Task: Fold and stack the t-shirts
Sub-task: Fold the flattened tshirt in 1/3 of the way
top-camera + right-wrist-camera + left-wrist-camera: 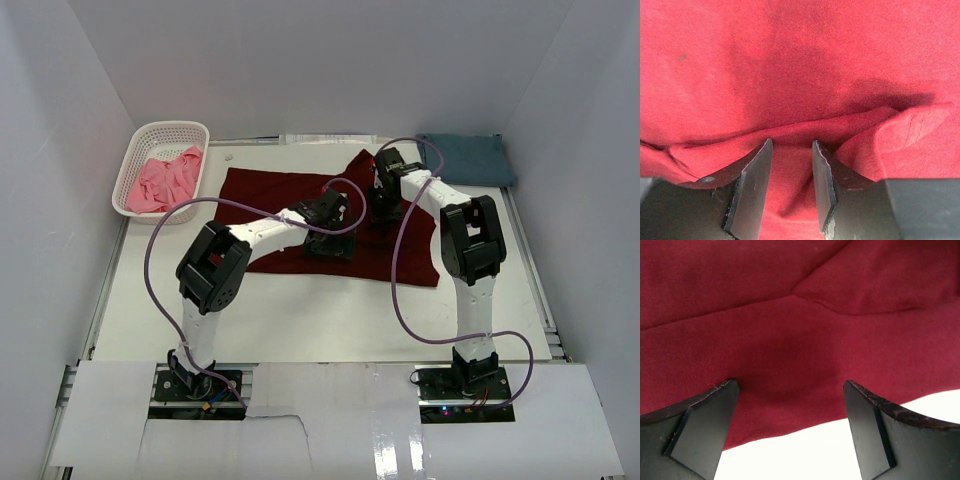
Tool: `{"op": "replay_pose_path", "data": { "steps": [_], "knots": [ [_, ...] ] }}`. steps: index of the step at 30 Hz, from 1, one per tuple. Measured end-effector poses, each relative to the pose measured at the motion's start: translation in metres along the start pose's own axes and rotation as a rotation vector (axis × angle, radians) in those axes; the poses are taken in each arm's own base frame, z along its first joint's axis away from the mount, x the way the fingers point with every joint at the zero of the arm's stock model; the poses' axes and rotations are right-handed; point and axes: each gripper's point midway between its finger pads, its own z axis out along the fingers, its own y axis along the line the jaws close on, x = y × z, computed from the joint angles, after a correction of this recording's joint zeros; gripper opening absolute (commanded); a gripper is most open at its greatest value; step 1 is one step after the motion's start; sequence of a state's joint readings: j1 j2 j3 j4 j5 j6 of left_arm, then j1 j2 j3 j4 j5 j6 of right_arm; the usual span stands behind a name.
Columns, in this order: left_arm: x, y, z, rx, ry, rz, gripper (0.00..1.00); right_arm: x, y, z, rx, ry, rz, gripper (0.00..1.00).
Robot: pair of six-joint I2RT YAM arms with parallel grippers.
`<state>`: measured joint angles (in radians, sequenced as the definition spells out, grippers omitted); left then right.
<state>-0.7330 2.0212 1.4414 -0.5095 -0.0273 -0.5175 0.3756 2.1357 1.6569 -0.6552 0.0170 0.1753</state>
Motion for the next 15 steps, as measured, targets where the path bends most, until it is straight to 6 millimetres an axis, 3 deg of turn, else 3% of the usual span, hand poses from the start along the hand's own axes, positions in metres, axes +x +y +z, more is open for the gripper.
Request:
{"op": "replay_pose_path", "data": {
  "steps": [2, 4, 12, 15],
  "knots": [
    [-0.0007, 0.0039, 0.0012, -0.042, 0.002, 0.015, 0.98, 0.0014, -0.0004, 0.0025, 0.001, 0.006, 0.0, 0.44],
    [-0.0001, 0.0078, 0.0025, -0.081, 0.006, 0.03, 0.98, 0.0011, 0.0, 0.0027, 0.001, 0.005, -0.001, 0.34],
    [0.0029, 0.0108, 0.0062, -0.159, 0.006, 0.08, 0.98, 0.0001, 0.0036, 0.0031, -0.007, 0.001, -0.008, 0.26],
    [0.0051, 0.0089, 0.0075, -0.177, 0.006, 0.101, 0.98, -0.0055, 0.0087, 0.0021, -0.033, -0.012, -0.013, 0.08]
  ]
}}
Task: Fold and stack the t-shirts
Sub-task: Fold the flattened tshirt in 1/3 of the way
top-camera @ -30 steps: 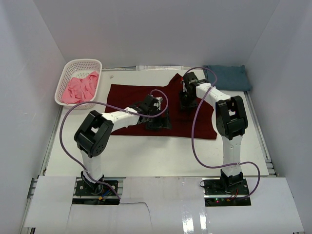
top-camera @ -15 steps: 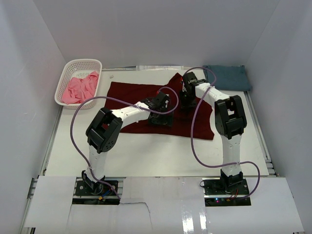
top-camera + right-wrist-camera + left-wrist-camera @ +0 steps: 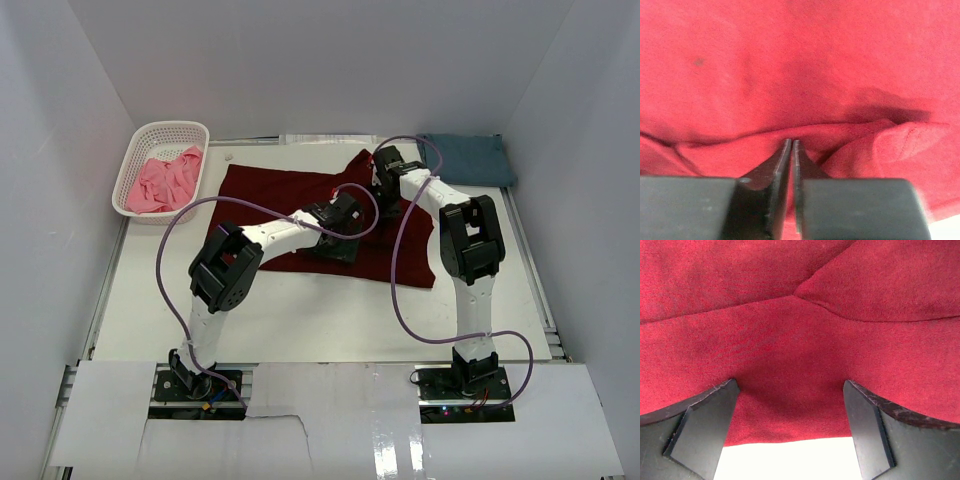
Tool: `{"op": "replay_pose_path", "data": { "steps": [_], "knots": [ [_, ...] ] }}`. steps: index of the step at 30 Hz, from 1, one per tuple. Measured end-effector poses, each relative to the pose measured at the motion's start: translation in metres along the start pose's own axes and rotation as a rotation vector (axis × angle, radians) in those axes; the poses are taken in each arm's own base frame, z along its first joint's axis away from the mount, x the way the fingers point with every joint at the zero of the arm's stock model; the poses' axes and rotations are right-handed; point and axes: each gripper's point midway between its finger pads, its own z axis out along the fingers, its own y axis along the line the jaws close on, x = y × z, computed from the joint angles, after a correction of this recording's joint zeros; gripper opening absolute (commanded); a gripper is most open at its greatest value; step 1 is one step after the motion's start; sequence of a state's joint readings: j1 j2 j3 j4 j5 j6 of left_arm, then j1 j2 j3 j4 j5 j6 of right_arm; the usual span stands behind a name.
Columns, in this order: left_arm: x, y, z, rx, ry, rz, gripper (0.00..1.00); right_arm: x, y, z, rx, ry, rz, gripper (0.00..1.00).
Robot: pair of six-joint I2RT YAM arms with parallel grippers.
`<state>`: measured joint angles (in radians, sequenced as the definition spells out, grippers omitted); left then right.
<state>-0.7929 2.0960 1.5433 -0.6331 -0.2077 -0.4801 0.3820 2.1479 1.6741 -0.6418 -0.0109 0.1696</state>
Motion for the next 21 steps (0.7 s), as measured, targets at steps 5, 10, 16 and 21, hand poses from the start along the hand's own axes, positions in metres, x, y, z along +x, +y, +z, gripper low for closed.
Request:
{"op": "replay_pose_path", "data": {
  "steps": [5, 10, 16, 21],
  "knots": [
    [0.001, -0.001, 0.0, -0.014, -0.002, 0.011, 0.98, -0.015, 0.014, 0.0, -0.074, -0.055, -0.002, 0.08],
    [0.003, -0.003, 0.0, -0.012, -0.001, 0.014, 0.98, -0.007, 0.029, -0.006, -0.159, -0.096, -0.009, 0.08],
    [0.003, -0.003, 0.0, -0.012, -0.001, 0.014, 0.98, -0.005, 0.038, -0.035, -0.204, -0.144, -0.005, 0.45],
    [0.003, -0.004, 0.0, -0.012, -0.001, 0.015, 0.98, -0.009, 0.034, -0.038, -0.178, -0.158, -0.009, 0.46]
  ]
}}
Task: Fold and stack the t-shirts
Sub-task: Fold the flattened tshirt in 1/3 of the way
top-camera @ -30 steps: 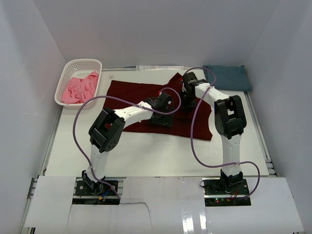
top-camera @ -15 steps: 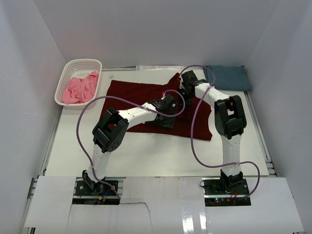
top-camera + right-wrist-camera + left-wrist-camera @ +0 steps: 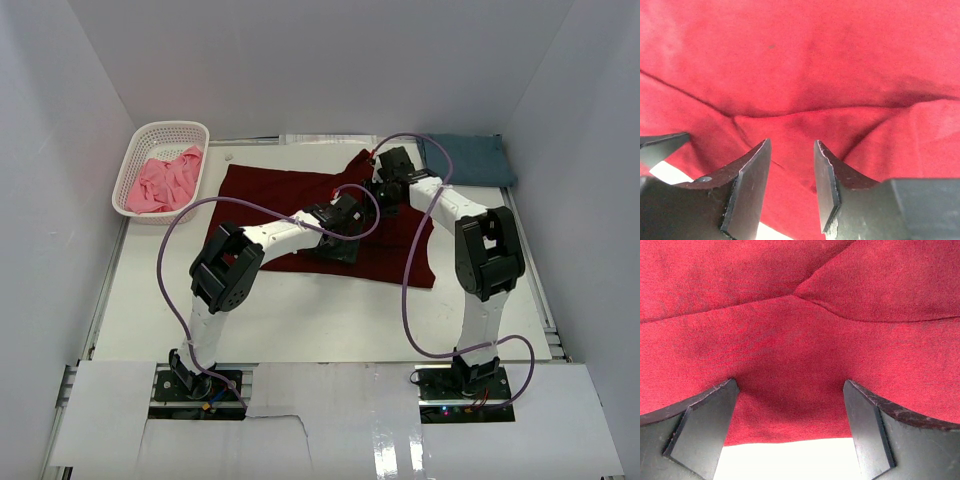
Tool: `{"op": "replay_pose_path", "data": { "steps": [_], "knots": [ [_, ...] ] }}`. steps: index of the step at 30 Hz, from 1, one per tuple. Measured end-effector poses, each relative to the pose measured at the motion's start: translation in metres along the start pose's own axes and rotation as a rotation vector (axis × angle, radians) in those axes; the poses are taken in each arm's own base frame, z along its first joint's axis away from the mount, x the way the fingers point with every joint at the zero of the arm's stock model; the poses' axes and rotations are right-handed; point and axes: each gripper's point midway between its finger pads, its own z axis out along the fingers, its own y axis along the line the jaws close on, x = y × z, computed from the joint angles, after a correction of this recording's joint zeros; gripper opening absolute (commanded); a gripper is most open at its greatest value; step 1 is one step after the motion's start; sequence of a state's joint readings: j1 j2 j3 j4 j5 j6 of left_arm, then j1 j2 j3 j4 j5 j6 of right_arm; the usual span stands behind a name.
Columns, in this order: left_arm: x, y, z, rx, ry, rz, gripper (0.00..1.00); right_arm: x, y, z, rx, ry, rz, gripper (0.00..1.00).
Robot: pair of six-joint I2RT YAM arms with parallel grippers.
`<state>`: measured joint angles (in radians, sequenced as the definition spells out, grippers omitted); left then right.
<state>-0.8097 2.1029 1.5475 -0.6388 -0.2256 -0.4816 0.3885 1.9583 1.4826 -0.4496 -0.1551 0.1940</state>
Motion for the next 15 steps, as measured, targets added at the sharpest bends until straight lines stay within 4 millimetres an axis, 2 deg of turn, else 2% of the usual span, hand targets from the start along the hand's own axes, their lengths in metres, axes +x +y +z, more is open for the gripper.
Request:
{"op": "replay_pose_path", "data": {
  "steps": [7, 12, 14, 15],
  "knots": [
    [0.0, 0.0, 0.0, -0.001, 0.0, 0.0, 0.98, -0.008, -0.014, 0.016, 0.088, 0.037, -0.013, 0.47],
    [0.0, 0.0, 0.0, -0.001, 0.0, 0.0, 0.98, 0.008, -0.027, 0.027, 0.156, 0.096, -0.018, 0.46],
    [0.0, 0.0, 0.0, 0.0, 0.0, 0.001, 0.98, 0.014, -0.031, 0.031, 0.18, 0.117, -0.022, 0.4],
    [0.0, 0.0, 0.0, 0.0, 0.0, 0.001, 0.98, 0.015, -0.032, 0.033, 0.189, 0.124, -0.025, 0.31]
  ]
}}
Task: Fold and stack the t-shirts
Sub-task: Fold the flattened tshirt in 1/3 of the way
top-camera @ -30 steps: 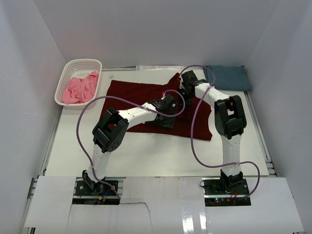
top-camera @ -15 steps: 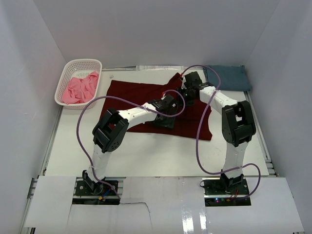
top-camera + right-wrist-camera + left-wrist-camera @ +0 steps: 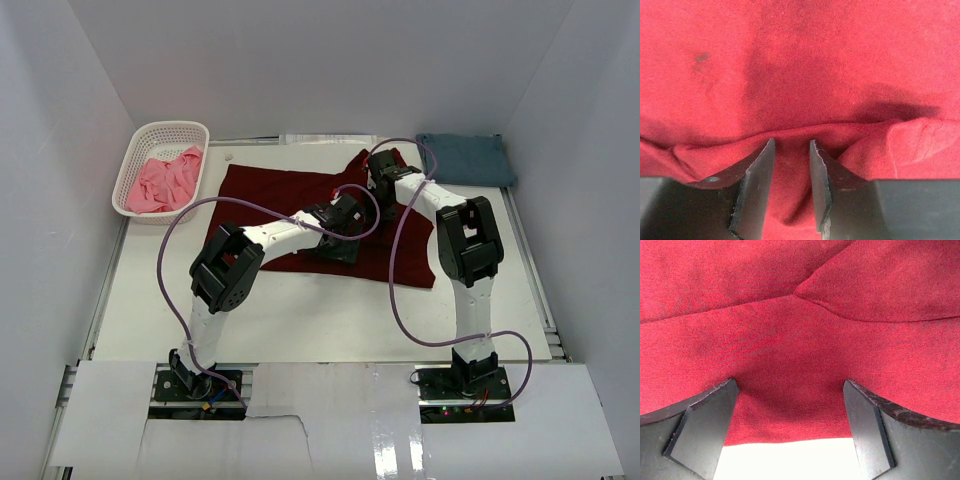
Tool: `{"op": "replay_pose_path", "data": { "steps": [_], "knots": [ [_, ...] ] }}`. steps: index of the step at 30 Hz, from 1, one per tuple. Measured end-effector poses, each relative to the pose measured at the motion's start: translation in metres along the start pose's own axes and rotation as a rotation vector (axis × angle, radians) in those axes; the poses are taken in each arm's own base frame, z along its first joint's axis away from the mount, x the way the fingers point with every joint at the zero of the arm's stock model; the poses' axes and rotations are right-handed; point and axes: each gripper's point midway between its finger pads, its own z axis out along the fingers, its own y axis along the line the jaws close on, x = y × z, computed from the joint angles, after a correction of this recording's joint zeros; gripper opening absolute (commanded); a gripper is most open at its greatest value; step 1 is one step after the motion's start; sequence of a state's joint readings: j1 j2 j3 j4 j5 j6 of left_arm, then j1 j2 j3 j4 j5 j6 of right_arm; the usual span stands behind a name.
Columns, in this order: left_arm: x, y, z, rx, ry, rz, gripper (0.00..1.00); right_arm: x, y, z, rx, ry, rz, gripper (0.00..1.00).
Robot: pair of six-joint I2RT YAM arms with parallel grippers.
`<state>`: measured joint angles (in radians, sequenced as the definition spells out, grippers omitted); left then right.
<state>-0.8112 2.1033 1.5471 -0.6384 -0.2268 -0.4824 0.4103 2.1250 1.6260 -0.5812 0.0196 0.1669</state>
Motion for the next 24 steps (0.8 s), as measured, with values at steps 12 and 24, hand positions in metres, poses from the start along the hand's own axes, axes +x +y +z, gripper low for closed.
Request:
{"op": "replay_pose_path", "data": {
  "steps": [12, 24],
  "knots": [
    [0.0, 0.0, 0.0, 0.0, 0.001, 0.001, 0.98, -0.001, -0.003, 0.003, 0.023, -0.006, -0.018, 0.08],
    [0.0, -0.001, 0.001, -0.002, 0.007, 0.002, 0.98, 0.018, 0.015, -0.058, -0.101, -0.18, -0.044, 0.08]
  ]
}}
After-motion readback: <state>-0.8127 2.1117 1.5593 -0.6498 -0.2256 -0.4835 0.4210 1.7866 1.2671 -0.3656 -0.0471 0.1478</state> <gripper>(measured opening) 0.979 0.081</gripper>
